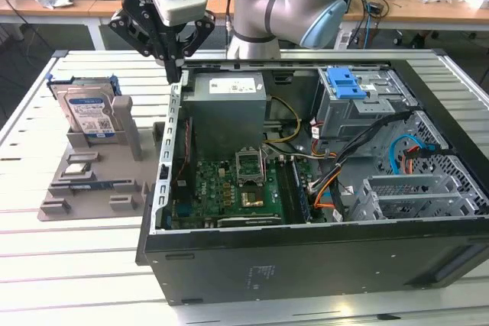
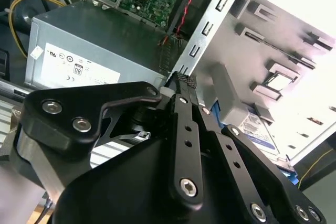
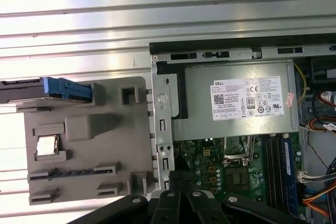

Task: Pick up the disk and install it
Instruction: 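Reach for the disk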

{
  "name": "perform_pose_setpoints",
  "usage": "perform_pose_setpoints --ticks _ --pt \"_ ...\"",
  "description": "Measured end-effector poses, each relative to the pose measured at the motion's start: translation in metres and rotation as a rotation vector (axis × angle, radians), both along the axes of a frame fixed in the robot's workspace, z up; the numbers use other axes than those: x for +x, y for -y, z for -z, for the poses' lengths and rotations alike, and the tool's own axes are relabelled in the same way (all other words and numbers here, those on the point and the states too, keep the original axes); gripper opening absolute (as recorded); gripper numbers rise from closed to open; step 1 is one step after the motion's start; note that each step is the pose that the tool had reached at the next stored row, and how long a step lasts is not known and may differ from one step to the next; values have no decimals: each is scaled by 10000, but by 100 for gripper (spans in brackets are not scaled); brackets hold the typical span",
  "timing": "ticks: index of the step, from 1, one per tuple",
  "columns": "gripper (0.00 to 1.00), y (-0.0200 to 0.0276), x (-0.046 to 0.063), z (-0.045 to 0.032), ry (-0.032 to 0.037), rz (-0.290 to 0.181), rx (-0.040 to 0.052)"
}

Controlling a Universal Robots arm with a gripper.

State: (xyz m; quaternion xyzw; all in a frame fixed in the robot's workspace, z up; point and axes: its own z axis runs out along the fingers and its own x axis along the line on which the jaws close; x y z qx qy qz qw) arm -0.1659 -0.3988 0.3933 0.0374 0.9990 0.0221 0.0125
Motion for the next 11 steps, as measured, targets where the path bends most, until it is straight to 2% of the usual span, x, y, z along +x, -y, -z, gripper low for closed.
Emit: perform_pose_setpoints --ticks 11 --pt "10 0 -193 0 0 0 0"
